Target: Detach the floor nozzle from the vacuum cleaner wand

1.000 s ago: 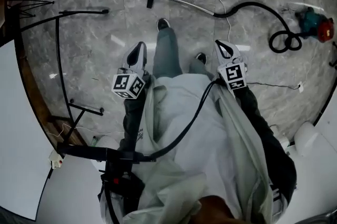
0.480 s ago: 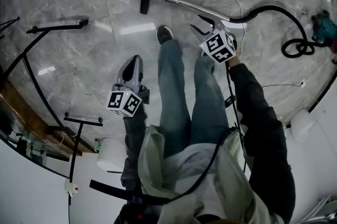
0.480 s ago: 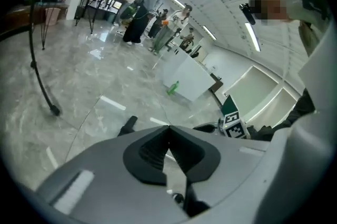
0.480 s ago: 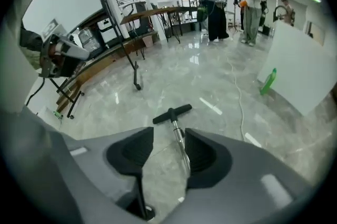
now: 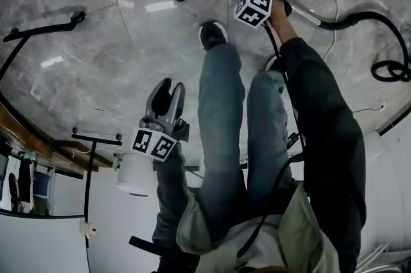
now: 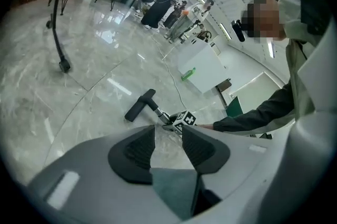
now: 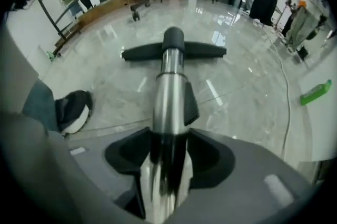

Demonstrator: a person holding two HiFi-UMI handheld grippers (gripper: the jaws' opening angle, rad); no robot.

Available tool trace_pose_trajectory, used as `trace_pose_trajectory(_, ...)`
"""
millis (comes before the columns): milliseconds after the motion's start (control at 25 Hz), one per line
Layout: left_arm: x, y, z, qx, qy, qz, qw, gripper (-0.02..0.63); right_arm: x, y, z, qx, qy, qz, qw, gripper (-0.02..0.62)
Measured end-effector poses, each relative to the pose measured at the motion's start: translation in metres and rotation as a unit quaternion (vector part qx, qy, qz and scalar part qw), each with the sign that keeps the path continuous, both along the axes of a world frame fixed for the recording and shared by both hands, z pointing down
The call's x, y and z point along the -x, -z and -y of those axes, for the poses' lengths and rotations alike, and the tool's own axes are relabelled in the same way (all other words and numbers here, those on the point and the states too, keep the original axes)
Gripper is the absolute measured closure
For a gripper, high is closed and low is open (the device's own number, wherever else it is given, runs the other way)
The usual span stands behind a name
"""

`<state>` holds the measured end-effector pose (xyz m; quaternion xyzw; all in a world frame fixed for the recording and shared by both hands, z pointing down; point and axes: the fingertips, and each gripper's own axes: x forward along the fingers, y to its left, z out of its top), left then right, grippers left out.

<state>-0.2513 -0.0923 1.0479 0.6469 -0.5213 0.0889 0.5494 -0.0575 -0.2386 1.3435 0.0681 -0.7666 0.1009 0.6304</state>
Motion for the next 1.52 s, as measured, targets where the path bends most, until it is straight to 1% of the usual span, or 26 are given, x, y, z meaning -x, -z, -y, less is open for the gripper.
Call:
trace_pose_trajectory(80,0.005,-0.011,-0.003,0.0,0.001,-0.003,1.0,0.437,-0.004,-0.027,-0.002,-0.001,0.001,-0.051,0.999,0.398)
trace_pose_trajectory(120,0.006,-0.014,-0.004,0.0,0.0,-0.005,1.0,0.437,-0.005,-0.031,-0.004,0.005,-0.005,-0.063,0.998,0.434)
trace_pose_trajectory(160,0.006,-0.016,-0.004,-0.001,-0.001,-0.009,1.0,0.437,-0.005,-0.03,-0.005,0.012,-0.009,-0.064,0.998,0.433)
trace_pose_trajectory(200,0.005,-0.018,-0.003,-0.003,0.001,-0.017,0.9999,0.437,-0.005,-0.027,-0.006,0.017,-0.008,-0.058,0.998,0.449)
trace_pose_trajectory(240,0.002,-0.019,0.0,-0.003,0.005,-0.03,0.9995,0.437,-0.004,-0.022,-0.009,0.025,-0.002,-0.05,0.998,0.483)
trace_pose_trajectory(280,-0.004,-0.019,0.003,-0.002,0.011,-0.053,0.9985,0.437,-0.003,-0.014,-0.015,0.039,0.006,-0.045,0.998,0.483)
trace_pose_trajectory(320,-0.014,-0.016,0.007,-0.002,0.017,-0.086,0.9962,0.427,-0.003,-0.001,-0.023,0.056,0.013,-0.042,0.997,0.485)
trace_pose_trajectory(400,-0.042,-0.003,0.025,-0.012,0.026,-0.158,0.987,0.409,-0.007,0.044,-0.038,0.078,0.025,-0.045,0.996,0.486)
trace_pose_trajectory(440,-0.057,0.008,0.037,-0.022,0.029,-0.183,0.9825,0.402,-0.009,0.073,-0.043,0.081,0.029,-0.047,0.995,0.488)
trace_pose_trajectory(480,-0.07,0.022,0.051,-0.036,0.032,-0.193,0.98,0.392,-0.01,0.106,-0.05,0.081,0.032,-0.046,0.995,0.488)
trace_pose_trajectory(560,-0.093,0.055,0.078,-0.066,0.034,-0.187,0.9796,0.348,-0.009,0.176,-0.063,0.077,0.022,-0.028,0.996,0.489)
trace_pose_trajectory(680,-0.126,0.111,0.116,-0.117,0.028,-0.173,0.9776,0.226,-0.009,0.265,-0.078,0.095,0.0,-0.003,0.995,0.489)
trace_pose_trajectory(720,-0.133,0.128,0.127,-0.134,0.028,-0.17,0.9758,0.221,-0.011,0.286,-0.084,0.101,0.0,0.002,0.995,0.489)
trace_pose_trajectory(800,-0.139,0.157,0.144,-0.158,0.045,-0.174,0.971,0.221,-0.017,0.318,-0.096,0.09,0.015,0.009,0.996,0.488)
trace_pose_trajectory(840,-0.141,0.169,0.15,-0.165,0.056,-0.183,0.9676,0.29,-0.019,0.332,-0.103,0.077,0.026,0.013,0.997,0.489)
trace_pose_trajectory(880,-0.143,0.182,0.154,-0.173,0.064,-0.191,0.964,0.333,-0.021,0.347,-0.109,0.064,0.036,0.017,0.997,0.488)
trace_pose_trajectory(960,-0.154,0.215,0.156,-0.205,0.06,-0.189,0.9585,0.474,-0.027,0.38,-0.12,0.053,0.047,0.028,0.997,0.488)
trace_pose_trajectory(1000,-0.163,0.236,0.154,-0.223,0.049,-0.183,0.9564,0.488,-0.033,0.399,-0.124,0.054,0.046,0.037,0.997,0.488)
trace_pose_trajectory(1040,-0.173,0.258,0.151,-0.239,0.034,-0.177,0.9541,0.48,-0.039,0.419,-0.129,0.056,0.043,0.05,0.996,0.486)
trace_pose_trajectory(1160,-0.213,0.33,0.138,-0.275,-0.021,-0.17,0.9461,0.486,-0.06,0.483,-0.143,0.057,0.026,0.1,0.993,0.482)
trace_pose_trajectory(1200,-0.227,0.355,0.134,-0.287,-0.04,-0.169,0.9419,0.488,-0.068,0.505,-0.145,0.053,0.019,0.118,0.991,0.482)
trace_pose_trajectory(1240,-0.241,0.383,0.131,-0.305,-0.059,-0.168,0.9355,0.49,-0.076,0.529,-0.146,0.046,0.013,0.137,0.989,0.482)
trace_pose_trajectory(1320,-0.267,0.443,0.12,-0.35,-0.089,-0.159,0.9187,0.497,-0.09,0.578,-0.149,0.023,0.006,0.171,0.985,0.48)
trace_pose_trajectory(1360,-0.278,0.473,0.112,-0.37,-0.095,-0.15,0.9119,0.5,-0.098,0.603,-0.152,0.009,0.009,0.187,0.982,0.48)
trace_pose_trajectory(1400,-0.288,0.502,0.102,-0.386,-0.094,-0.137,0.9072,0.5,-0.106,0.628,-0.156,-0.006,0.015,0.203,0.979,0.48)
trace_pose_trajectory(1520,-0.312,0.576,0.074,-0.416,-0.063,-0.102,0.9014,0.491,-0.13,0.696,-0.167,-0.057,0.035,0.253,0.965,0.479)
